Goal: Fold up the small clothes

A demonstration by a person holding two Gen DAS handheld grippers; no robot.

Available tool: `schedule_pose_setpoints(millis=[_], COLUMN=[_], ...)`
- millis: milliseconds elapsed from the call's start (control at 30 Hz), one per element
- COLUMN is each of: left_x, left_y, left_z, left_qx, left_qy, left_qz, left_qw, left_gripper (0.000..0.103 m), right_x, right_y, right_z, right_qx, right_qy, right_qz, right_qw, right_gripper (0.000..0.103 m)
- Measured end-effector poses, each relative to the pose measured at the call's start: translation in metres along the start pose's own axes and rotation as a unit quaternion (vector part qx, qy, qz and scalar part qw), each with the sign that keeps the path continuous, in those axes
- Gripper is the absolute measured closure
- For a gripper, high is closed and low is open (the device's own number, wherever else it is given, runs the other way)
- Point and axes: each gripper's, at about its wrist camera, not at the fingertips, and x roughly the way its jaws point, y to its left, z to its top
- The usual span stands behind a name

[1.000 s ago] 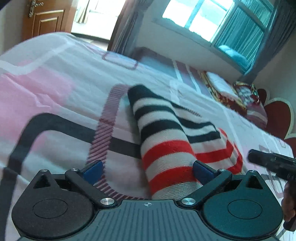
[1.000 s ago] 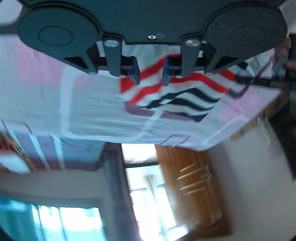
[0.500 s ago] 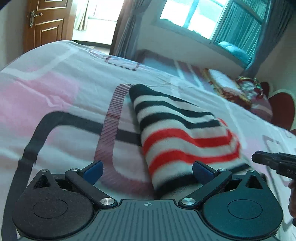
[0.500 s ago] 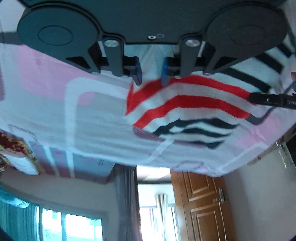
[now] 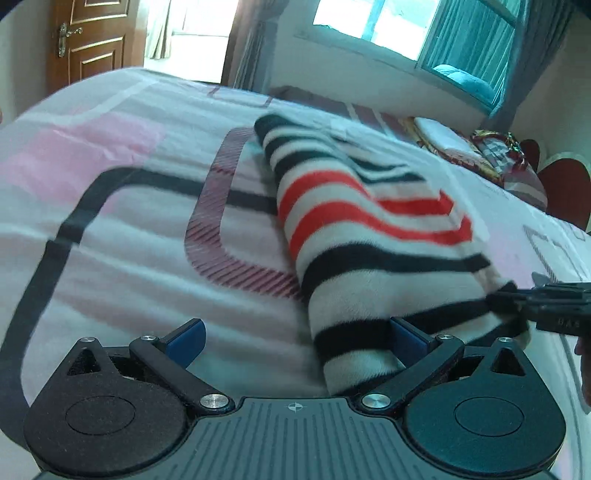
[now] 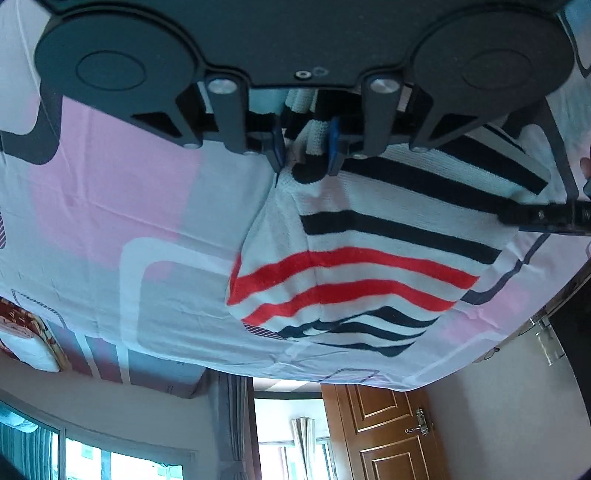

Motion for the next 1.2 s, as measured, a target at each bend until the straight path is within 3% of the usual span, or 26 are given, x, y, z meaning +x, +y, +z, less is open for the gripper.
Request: schedule_pose_setpoints(millis=[67, 200, 233, 267, 333, 433, 567, 867, 1033, 1200], left_x=[-0.001, -0.038, -0.053, -0.07, -0.098, -0.14, -0.198, -0.325, -0.365, -0.389], left_y=[0.004, -0.019, -0.026, -0.033, -0.045, -0.066, -0.096, -0.143, -0.153, -0.166], left_z=[-0.004, -0.001, -0.004, -0.009, -0.018, -0.039, -0.08, -0.176, -0.203, -0.209], left_qx=[-0.02, 0.0, 0.006, 0.003, -0.004, 0.0, 0.005, 0.033, 0.039, 0.059], left_qy=[-0.003, -0.029, -0.042, -0.053, -0.063, -0.079, -0.096, -0.139, -0.151, -0.17], left_qz=[-0.004, 0.044, 0.044, 0.041, 0.038, 0.037, 0.033, 0.03, 0.023, 0.019], left_qw=[0.9998, 0.9986, 0.9982, 0.9978, 0.9973, 0.9962, 0.9948, 0.9893, 0.9875, 0.9836], left_gripper=[0.0, 0.0, 0.0, 0.0, 0.0, 0.0, 0.0, 0.0, 0.0, 0.0], right_x=[0.001, -0.016, -0.032, -0.047, -0.076, -0.124, -0.183, -0.306, -0.345, -0.367], right_y=[-0.001, -0.012, -0.012, -0.012, -0.008, 0.003, 0.023, 0.091, 0.106, 0.115], right_z=[-0.005, -0.004, -0.007, -0.012, -0.023, -0.043, -0.077, -0.161, -0.181, -0.189], right_qx=[0.018, 0.091, 0.102, 0.111, 0.117, 0.125, 0.126, 0.055, 0.06, 0.054], right_qy=[-0.009, 0.002, -0.01, -0.025, -0.043, -0.061, -0.073, -0.119, -0.134, -0.152], right_qz=[-0.004, 0.016, 0.021, 0.025, 0.023, 0.021, -0.001, -0.066, -0.069, -0.079], right_qw=[1.0, 0.996, 0.994, 0.993, 0.992, 0.99, 0.989, 0.989, 0.987, 0.984], right_gripper=[0.072, 0.068, 0.058, 0.035, 0.011, 0.0, 0.001, 0.001, 0.001, 0.001])
